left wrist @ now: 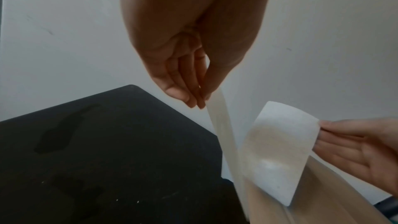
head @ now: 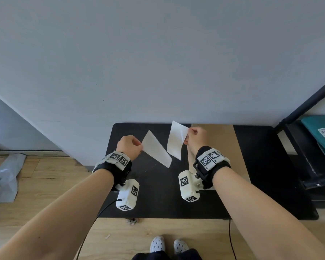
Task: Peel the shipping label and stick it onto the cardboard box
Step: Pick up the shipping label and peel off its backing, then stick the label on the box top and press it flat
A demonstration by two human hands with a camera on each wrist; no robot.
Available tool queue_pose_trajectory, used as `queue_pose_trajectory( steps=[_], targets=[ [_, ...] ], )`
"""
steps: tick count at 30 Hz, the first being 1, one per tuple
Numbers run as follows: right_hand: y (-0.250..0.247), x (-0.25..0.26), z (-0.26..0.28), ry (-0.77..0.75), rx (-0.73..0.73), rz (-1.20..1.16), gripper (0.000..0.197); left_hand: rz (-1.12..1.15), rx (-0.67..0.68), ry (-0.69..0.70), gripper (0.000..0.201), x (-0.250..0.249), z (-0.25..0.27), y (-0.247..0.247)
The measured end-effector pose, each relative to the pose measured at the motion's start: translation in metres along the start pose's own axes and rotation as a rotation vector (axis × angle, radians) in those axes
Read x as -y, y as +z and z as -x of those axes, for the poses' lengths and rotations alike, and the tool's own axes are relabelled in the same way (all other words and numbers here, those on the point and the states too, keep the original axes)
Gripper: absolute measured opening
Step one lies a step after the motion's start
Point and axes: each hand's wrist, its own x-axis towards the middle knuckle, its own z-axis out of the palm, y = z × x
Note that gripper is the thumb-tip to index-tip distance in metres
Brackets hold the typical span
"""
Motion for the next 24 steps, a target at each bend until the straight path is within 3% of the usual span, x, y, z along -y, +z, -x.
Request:
queue_pose_trajectory(
  steps=[5, 12, 20, 24],
  targets=[
    [-0.013, -0.002, -0.010, 0.030, -0.021, -0.016, 0.022, -0.052, 0.068, -0.065, 0.018, 0.017, -0.011, 0.011],
    [-0.011, -0.013, -0.015, 0.062, -0.021, -0.018, 0.015, -0.166, 0.106, -0.110, 0.006, 0.038, -0.022, 0.031],
    [-0.014, -0.014, -0.013, 0.065, -0.013, -0.066, 0.022, -0.309, 0.136, -0.067, 0.020, 0.031, -0.021, 0.027],
    [-0.016, -0.004, -0.006, 0.056, 0.004, -0.131, 0.023, -0.297, 0.148, 0.091, 0.020, 0.002, -0.012, 0.021]
  ],
)
